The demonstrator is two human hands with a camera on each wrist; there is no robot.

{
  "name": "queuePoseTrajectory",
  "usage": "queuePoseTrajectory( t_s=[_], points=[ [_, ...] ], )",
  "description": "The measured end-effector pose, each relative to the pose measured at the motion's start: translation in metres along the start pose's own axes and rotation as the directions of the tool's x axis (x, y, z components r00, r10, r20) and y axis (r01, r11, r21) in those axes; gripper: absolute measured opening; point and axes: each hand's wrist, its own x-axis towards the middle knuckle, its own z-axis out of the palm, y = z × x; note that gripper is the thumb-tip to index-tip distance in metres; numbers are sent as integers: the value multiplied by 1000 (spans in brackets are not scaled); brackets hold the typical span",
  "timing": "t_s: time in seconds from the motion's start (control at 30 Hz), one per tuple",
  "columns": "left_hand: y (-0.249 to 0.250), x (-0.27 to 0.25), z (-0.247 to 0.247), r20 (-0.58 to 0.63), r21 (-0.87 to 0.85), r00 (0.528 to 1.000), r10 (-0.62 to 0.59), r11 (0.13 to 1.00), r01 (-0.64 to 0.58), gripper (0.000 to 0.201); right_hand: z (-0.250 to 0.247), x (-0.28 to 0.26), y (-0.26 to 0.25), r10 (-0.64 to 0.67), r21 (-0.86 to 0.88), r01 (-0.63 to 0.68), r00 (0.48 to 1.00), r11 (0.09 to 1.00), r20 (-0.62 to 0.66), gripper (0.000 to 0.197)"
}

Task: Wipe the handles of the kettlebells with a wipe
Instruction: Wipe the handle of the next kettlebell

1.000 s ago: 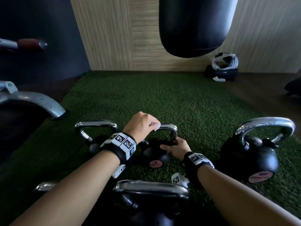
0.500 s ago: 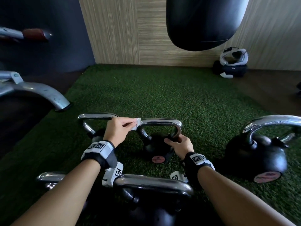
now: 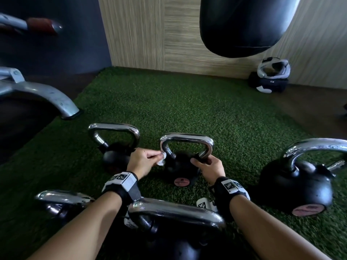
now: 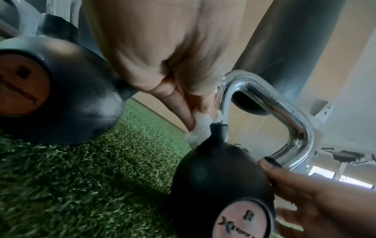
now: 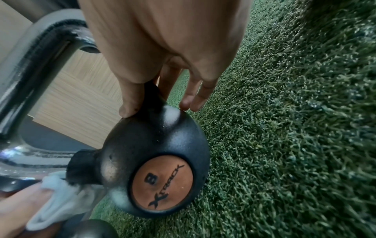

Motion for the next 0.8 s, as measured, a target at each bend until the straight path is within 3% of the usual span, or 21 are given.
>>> queuePoseTrajectory(
  t_s=[0.13, 0.27, 0.5, 0.6, 0.7, 0.8],
  points=[
    [7, -6, 1, -12, 6, 999, 34, 999, -34, 29, -2, -3, -7, -24, -75, 22, 999, 997, -25, 22],
    [11, 3, 1, -39, 120, 998, 53, 992, -48, 24, -11, -18, -19, -99, -295, 73, 992, 953, -74, 31],
    [54, 48, 18, 99, 340, 995, 14, 939, -47, 25, -32, -48, -15, -328, -429, 332, 941, 840, 86, 15],
    [71, 60, 35, 120, 280, 991, -66, 960, 30, 15, -31, -49, -15, -292, -419, 345, 938, 840, 187, 21],
    [74, 65, 45, 154, 85, 979, -133, 989, 121, 8, -31, -40, -16, -230, -392, 314, 941, 865, 247, 18],
    [70, 58, 46, 293, -88, 944, -150, 979, 182, 18, -26, -27, -22, -226, -363, 271, 960, 891, 164, 8]
  ],
)
